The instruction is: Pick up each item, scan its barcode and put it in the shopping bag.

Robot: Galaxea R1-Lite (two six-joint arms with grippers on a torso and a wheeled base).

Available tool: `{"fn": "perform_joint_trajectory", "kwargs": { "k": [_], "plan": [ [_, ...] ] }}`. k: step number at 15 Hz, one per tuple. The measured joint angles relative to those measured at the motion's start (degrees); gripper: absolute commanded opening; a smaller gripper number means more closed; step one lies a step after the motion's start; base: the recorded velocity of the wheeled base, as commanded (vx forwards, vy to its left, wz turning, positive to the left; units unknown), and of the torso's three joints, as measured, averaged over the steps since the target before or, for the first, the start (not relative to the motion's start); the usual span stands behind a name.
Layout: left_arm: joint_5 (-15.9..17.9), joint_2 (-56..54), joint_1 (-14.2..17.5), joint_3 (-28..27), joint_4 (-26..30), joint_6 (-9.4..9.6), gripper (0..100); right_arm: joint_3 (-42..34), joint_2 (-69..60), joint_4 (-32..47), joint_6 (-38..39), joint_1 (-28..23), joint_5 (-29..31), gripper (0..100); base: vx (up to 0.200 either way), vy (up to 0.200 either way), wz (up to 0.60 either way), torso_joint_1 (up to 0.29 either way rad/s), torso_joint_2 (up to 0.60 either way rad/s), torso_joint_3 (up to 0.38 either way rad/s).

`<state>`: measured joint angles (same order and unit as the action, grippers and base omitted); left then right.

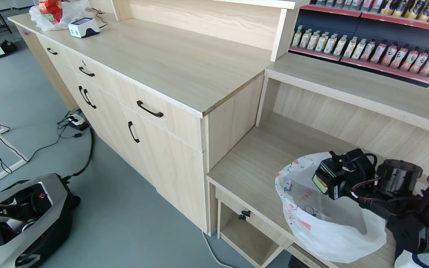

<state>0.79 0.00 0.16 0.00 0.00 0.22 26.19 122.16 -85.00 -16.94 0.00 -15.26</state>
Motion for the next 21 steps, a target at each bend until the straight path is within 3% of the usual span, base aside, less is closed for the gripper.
{"fn": "perform_joint_trajectory", "kwargs": {
  "k": [9,10,15,21],
  "plan": [
    [0.0,0.0,0.0,0.0,0.0,0.0,100,2.12,5.95,-2.69,-0.05,-2.65,-2.68,0,0.0,0.0,0.0,0.0,0.0,0.0],
    [-0.01,0.0,0.0,0.0,0.0,0.0,100,2.21,6.12,-2.5,-0.07,-2.86,-3.16,100,0.0,0.0,0.0,0.0,0.0,0.0],
    [-0.01,0.0,0.0,0.0,0.0,-0.01,100,2.41,4.57,-0.11,-0.49,-3.0,-5.92,100,0.0,0.0,0.0,0.0,0.0,0.0],
    [-0.01,0.0,0.0,0.0,0.0,-0.01,100,3.3,-10.4,15.85,-2.51,-2.89,-9.18,100,0.0,0.0,0.0,0.0,0.0,0.0]
  ]
}}
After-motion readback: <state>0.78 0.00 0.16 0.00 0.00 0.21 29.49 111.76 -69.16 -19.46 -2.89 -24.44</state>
